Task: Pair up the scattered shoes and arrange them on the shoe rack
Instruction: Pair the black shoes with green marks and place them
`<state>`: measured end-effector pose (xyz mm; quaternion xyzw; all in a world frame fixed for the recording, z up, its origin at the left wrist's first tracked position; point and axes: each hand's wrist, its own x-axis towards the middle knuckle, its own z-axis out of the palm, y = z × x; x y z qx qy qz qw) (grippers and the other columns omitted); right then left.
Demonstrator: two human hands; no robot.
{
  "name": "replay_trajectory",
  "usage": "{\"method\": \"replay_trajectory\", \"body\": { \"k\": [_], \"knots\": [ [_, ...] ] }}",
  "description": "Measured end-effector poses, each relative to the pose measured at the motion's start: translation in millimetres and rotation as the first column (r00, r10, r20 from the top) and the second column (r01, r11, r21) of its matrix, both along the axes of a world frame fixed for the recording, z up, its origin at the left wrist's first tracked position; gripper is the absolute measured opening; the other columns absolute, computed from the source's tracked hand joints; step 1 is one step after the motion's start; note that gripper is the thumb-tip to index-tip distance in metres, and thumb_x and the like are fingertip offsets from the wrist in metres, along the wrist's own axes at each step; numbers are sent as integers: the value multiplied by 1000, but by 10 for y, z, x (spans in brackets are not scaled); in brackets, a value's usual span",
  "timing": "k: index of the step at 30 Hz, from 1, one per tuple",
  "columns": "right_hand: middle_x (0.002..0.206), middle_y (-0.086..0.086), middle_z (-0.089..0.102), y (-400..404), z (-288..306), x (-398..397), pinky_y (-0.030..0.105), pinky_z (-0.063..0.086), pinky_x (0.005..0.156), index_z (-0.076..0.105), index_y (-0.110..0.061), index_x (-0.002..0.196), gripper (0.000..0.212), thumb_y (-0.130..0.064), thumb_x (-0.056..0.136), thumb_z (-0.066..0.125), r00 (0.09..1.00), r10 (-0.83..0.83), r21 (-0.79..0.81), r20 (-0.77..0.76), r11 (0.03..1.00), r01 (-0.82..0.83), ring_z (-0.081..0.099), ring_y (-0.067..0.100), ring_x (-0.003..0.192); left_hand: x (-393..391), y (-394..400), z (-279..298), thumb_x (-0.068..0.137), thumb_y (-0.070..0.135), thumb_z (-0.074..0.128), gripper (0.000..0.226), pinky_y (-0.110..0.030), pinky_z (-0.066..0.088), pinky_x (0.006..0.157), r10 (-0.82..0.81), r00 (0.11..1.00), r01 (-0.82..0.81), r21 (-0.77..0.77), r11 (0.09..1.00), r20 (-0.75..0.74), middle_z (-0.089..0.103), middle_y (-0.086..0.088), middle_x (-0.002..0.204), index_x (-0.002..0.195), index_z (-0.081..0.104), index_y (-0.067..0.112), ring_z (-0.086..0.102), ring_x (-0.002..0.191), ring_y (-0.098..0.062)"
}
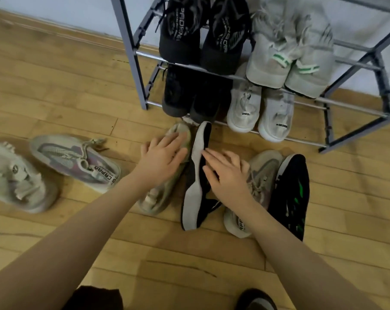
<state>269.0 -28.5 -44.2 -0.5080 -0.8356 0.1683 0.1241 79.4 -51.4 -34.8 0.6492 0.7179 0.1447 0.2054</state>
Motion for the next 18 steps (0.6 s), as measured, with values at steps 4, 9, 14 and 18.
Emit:
{"method": "replay_trajectory", "body": {
  "k": [4,9,14,18],
  "knots": [
    [142,-17,41,72,-76,-49,27,13,90,49,-44,130,40,-42,93,34,999,34,-37,-41,999,-36,24,13,121,128,-108,-92,87,60,17,68,-42,24,102,-38,999,39,40,998,-17,31,2,149,147,18,27,32,131,-22],
    [141,-9,40,256,-115,-29,31,16,93,47,-41,132,38,-33,96,43,980,-89,-164,-177,985,60,29,19,125,164,-141,-215,88,42,29,57,-47,39,87,42,985,-32,63,997,-167,54,-10,128,139,40,17,52,110,-34],
    [151,5,25,405,-200,-170,47,15,106,14,-39,147,52,-42,99,34,994,-103,-378,-45,923,79,25,31,135,-96,-185,-311,89,46,16,60,-46,31,88,87,988,-85,24,996,-127,54,-4,126,140,37,22,48,111,-33],
    [151,8,25,380,-266,-404,49,16,109,4,-31,149,57,-42,100,29,987,-155,-466,-35,876,121,28,27,135,-35,-94,-311,87,52,10,66,-42,29,91,10,996,-10,6,1000,-91,53,-2,130,144,30,22,50,111,-29]
  ]
}}
